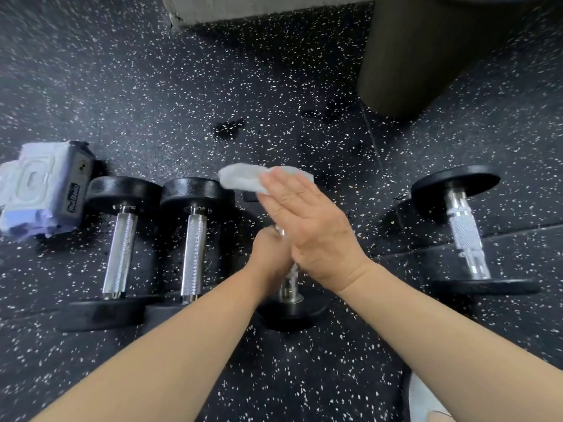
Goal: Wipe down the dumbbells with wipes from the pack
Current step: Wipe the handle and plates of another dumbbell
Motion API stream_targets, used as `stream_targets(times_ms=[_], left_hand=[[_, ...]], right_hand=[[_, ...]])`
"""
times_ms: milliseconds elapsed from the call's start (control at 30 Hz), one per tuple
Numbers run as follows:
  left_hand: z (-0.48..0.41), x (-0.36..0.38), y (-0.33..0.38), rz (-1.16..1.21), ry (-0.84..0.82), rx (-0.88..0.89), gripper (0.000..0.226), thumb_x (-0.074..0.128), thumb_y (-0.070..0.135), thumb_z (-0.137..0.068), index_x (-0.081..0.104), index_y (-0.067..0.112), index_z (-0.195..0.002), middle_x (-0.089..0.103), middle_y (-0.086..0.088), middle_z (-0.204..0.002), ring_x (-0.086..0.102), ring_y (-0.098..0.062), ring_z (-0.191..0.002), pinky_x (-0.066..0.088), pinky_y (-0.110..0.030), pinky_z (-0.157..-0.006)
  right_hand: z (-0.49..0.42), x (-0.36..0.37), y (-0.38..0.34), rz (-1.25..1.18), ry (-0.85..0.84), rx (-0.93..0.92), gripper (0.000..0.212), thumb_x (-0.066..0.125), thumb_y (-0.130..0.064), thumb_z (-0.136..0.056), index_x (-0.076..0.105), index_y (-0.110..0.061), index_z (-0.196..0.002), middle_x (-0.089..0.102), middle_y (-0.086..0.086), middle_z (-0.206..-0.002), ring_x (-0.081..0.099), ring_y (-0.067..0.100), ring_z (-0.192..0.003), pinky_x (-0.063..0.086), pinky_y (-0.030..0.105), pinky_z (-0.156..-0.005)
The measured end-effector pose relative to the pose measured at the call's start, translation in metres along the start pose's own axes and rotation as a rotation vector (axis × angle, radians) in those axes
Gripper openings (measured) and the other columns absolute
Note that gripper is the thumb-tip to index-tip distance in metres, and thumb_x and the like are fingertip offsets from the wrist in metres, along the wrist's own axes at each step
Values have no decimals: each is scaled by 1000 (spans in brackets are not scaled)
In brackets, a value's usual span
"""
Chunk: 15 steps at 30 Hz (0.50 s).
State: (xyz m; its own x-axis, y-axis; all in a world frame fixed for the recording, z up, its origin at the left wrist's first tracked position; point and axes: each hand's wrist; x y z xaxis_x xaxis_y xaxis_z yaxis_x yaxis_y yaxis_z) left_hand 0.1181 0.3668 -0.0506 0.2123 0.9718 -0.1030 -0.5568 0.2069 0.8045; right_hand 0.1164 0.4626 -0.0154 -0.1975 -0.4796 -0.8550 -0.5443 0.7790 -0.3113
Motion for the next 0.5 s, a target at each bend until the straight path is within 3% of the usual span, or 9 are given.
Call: stream_targets(times_ms=[67,133,200,267,333,400,467,500], left_hand=[[3,0,2,92,15,-55,4,57,1,-86,57,5,-83,55,-10,-67,51,-17,-54,45,-26,-50],[4,2,0,144,19,-97,12,64,4,-82,52,5,-84,52,-10,-60,48,-17,-47,43,-26,-47],[2,2,-2,141,23,-124,20,71,9,-80,52,8,-84,53,-8,-58,48,-19,-46,43,-29,-51],[2,2,-1,78,43,-136,22,73,14,-79,52,9,-82,54,-6,-57,48,-18,-46,43,-28,-51],[3,3,-1,38,47,-136,21,73,15,-79,53,10,-81,54,-5,-56,48,-17,-46,44,-27,-51],[5,2,-2,44,46,-113,18,70,12,-79,53,9,-78,54,-4,-52,48,-17,-45,43,-28,-52],[7,1,-1,58,48,-89,16,67,9,-79,53,10,-73,53,-2,-49,48,-16,-44,42,-27,-50],[8,0,0,66,45,-91,16,67,11,-80,54,11,-72,54,-2,-49,48,-16,-44,42,-26,-49]], right_hand=[[11,-7,8,-92,33,144,49,34,8,-84,57,5,-127,54,22,-135,49,36,-129,31,36,-115],[24,-12,11,-217,45,292,51,35,9,-86,52,0,-134,50,20,-140,46,29,-132,28,28,-116],[28,-13,13,-354,36,448,53,39,11,-90,47,-5,-140,49,5,-142,46,16,-132,31,21,-113],[23,-17,14,-519,10,713,48,38,6,-96,47,-10,-141,55,-11,-127,50,0,-115,35,6,-100],[16,-22,14,-660,-10,962,46,36,0,-99,48,-16,-141,62,-3,-112,51,2,-96,39,6,-86],[12,-30,3,-731,16,1022,45,36,0,-100,51,-17,-139,63,-1,-118,51,-5,-91,38,3,-85],[10,-38,-18,-738,24,969,46,36,-1,-100,46,-17,-142,50,-13,-127,45,-13,-106,31,3,-102],[10,-41,-27,-744,17,940,47,36,-1,-100,42,-17,-144,45,-14,-129,41,-9,-117,25,8,-109]])
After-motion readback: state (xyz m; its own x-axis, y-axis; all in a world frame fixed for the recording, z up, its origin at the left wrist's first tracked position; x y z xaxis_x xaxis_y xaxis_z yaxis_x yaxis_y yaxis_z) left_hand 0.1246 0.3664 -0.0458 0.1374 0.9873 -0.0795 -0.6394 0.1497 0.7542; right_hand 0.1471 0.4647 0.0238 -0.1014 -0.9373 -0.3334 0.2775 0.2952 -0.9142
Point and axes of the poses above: each hand's wrist, its own z-axis away from the middle knuckle, its own x-axis out of the palm, y = z × x
